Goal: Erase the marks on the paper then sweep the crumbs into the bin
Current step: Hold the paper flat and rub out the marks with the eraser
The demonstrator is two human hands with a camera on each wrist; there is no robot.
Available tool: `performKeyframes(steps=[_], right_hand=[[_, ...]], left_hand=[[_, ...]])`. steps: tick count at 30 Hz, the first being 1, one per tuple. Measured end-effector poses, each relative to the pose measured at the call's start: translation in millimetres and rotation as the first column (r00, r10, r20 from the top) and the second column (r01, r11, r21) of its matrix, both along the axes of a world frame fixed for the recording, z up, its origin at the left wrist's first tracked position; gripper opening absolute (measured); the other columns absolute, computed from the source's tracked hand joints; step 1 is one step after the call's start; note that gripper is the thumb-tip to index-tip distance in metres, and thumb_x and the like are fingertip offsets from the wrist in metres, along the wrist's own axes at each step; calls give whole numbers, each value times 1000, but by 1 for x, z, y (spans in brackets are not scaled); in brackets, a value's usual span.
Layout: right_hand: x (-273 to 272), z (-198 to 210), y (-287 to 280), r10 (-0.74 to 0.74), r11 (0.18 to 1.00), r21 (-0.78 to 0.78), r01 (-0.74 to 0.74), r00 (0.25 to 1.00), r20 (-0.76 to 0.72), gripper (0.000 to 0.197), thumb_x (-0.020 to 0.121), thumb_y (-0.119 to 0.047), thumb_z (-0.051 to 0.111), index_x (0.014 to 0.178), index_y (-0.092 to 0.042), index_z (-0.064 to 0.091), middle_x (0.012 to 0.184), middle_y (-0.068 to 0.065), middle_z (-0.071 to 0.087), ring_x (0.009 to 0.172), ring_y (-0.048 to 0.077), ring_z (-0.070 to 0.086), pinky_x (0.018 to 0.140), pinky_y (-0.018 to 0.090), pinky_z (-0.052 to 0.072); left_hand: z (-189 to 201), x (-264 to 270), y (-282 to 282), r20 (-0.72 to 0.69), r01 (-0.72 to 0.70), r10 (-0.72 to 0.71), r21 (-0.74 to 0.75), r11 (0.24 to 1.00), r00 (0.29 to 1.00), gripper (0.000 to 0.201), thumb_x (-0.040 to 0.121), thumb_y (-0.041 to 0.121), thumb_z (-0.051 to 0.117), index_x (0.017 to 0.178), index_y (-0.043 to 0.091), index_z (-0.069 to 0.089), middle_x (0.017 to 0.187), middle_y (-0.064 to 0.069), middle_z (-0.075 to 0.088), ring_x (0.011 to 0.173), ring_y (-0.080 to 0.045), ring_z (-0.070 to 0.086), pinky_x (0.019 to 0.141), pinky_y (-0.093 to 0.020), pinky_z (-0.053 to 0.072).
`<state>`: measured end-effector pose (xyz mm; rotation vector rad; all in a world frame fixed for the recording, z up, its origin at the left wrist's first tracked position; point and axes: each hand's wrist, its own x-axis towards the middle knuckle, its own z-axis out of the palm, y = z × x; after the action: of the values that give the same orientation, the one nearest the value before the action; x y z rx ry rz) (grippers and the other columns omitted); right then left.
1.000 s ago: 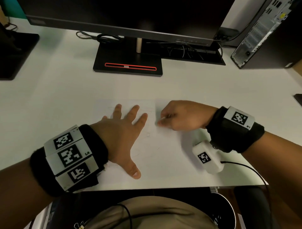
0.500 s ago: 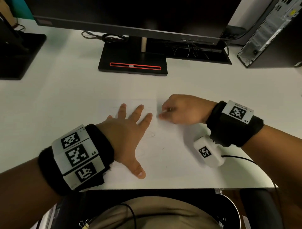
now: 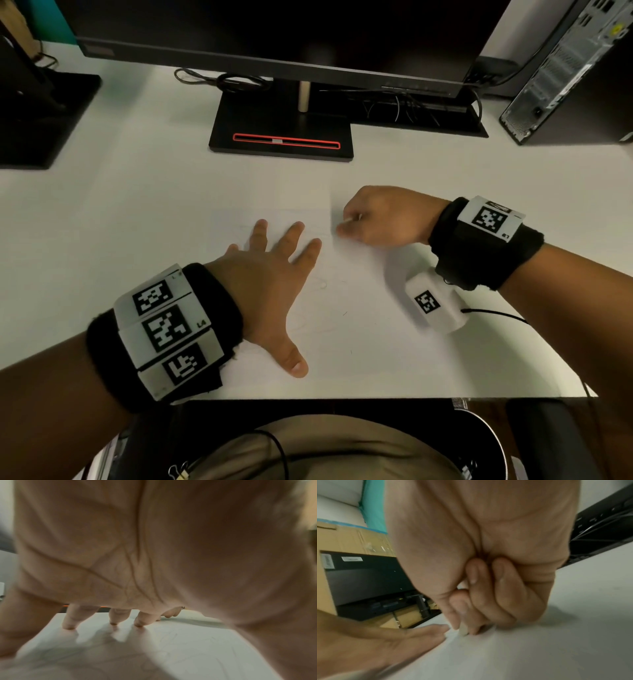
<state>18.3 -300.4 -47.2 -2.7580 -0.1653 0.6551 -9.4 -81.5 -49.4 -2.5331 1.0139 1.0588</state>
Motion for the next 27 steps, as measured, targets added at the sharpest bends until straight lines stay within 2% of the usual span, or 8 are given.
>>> performKeyframes(steps=[2,6,9,13,17,21,25,27], right_hand=[[-2,0,3,9,1000,25,-8,999,-54,40,98,-40,54,71,-11,58,63,4,52,55,19,47,55,30,44],[5,0,3,-18,1000,-2,18,999,49,44,100,-37,51,72,-4,60,68,8,56,64,22,52,57,29,42],[0,0,10,44,999,22,-44,999,-25,41,99,-38,53,70,-9,57,64,4,53,57,19,47,56,28,42],[6,1,6,-46,999,18,45,997,58,45,100,-37,53,65,-8,51,64,7,48,61,22,46,55,28,38],[2,1,12,28,999,42,-25,997,-71,41,98,-40,55,67,-13,54,61,3,49,55,19,44,53,28,41],[7,2,8,-43,998,36,42,999,29,42,99,-37,54,70,-6,57,65,8,52,59,22,48,58,30,43],[3,2,16,19,998,53,-17,999,-49,40,98,-39,55,70,-11,57,61,3,50,53,19,44,52,27,42],[7,2,16,-6,998,57,8,1000,-20,40,99,-38,55,70,-10,56,62,5,49,54,19,44,54,28,41]], left_hand=[[0,1,0,-4,2,-2,2,1000,1000,159,48,84,76,148,29,-35,154,0,-44,143,-45,-30,117,-67,11],[1,-1,0,13,13,-13,5,1000,1000,158,49,85,75,149,27,-34,155,-1,-43,144,-45,-28,117,-66,13],[1,0,0,3,7,-7,2,1000,1000,159,49,84,75,149,28,-34,154,0,-44,143,-45,-30,117,-66,11],[0,0,1,-4,1,-1,-6,1000,1000,160,48,84,76,149,27,-34,154,1,-44,143,-44,-30,118,-66,10],[0,0,2,2,-2,2,-12,1000,1000,162,48,85,75,150,20,-32,155,2,-43,144,-44,-28,118,-64,12],[-1,0,2,4,0,0,-9,1000,1000,163,47,86,74,150,16,-32,155,1,-43,145,-44,-27,119,-62,13],[0,-1,2,-1,-7,7,-14,1000,1000,163,48,86,74,150,17,-32,155,3,-43,145,-43,-28,119,-62,12],[0,-1,2,0,-6,6,-12,1000,1000,163,48,86,74,150,17,-32,154,3,-43,145,-43,-28,119,-61,13]])
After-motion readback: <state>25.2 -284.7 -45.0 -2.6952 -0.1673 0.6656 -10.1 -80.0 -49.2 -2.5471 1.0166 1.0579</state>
